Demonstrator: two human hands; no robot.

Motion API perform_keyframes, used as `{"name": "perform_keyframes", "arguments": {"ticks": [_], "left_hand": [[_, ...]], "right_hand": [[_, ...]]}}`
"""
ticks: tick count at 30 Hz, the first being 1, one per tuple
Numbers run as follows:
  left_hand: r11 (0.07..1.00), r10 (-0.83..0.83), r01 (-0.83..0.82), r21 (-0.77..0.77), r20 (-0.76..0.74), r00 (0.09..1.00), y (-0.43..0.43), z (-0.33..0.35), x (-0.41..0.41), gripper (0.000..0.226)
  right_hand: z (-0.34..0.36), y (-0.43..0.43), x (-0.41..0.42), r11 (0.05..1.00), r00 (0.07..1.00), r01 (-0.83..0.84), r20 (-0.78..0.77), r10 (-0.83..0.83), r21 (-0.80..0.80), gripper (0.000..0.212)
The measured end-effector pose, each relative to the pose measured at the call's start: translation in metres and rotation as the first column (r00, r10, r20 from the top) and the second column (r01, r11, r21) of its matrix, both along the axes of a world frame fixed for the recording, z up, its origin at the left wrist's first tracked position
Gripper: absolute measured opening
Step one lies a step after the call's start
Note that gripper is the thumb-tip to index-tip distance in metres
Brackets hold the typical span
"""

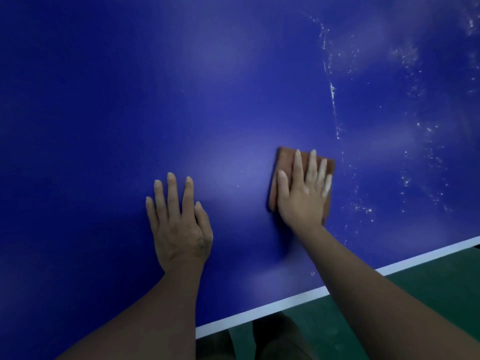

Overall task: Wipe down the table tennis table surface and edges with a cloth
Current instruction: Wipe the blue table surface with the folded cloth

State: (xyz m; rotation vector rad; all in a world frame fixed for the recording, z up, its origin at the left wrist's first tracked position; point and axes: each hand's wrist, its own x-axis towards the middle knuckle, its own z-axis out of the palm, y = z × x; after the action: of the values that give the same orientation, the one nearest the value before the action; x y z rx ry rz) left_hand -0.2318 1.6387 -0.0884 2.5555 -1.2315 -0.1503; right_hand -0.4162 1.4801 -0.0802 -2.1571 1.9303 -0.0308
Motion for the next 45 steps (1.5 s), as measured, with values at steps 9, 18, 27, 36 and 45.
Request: {"name": "perform_keyframes", "arguments": {"ticks": [9,18,27,36,45], "left_hand": [[1.0,0.003,-0.003,-0.014,0.014,1.0,0.001,-0.002,0.0,0.053],[1.0,-0.006,0.007,-0.008,0.041,0.999,0.008,-0.002,-0.011,0.053],[0.989,0.149,-0.149,0.021,0.026,0.989,0.06,0.001,-0.104,0.059],[0.984,0.174,-0.17,-0.051,0.069,0.982,0.063,-0.007,-0.106,0.058],[0.982,0.186,-0.183,-0.056,0.067,0.98,0.062,-0.005,-0.108,0.057]], "right_hand": [[-0.011,0.003,0.073,0.915,0.923,-0.375,0.03,0.383,-0.151,0.064],[-0.015,0.114,-0.069,0.722,0.725,-0.679,0.032,0.688,-0.135,0.064],[-0.003,0.019,-0.053,0.876,0.877,-0.48,0.011,0.481,-0.05,0.067],[-0.018,0.098,-0.139,0.92,0.928,-0.359,0.045,0.37,-0.16,0.064],[-0.015,0.121,-0.169,0.92,0.931,-0.362,-0.017,0.363,-0.148,0.064]]}}
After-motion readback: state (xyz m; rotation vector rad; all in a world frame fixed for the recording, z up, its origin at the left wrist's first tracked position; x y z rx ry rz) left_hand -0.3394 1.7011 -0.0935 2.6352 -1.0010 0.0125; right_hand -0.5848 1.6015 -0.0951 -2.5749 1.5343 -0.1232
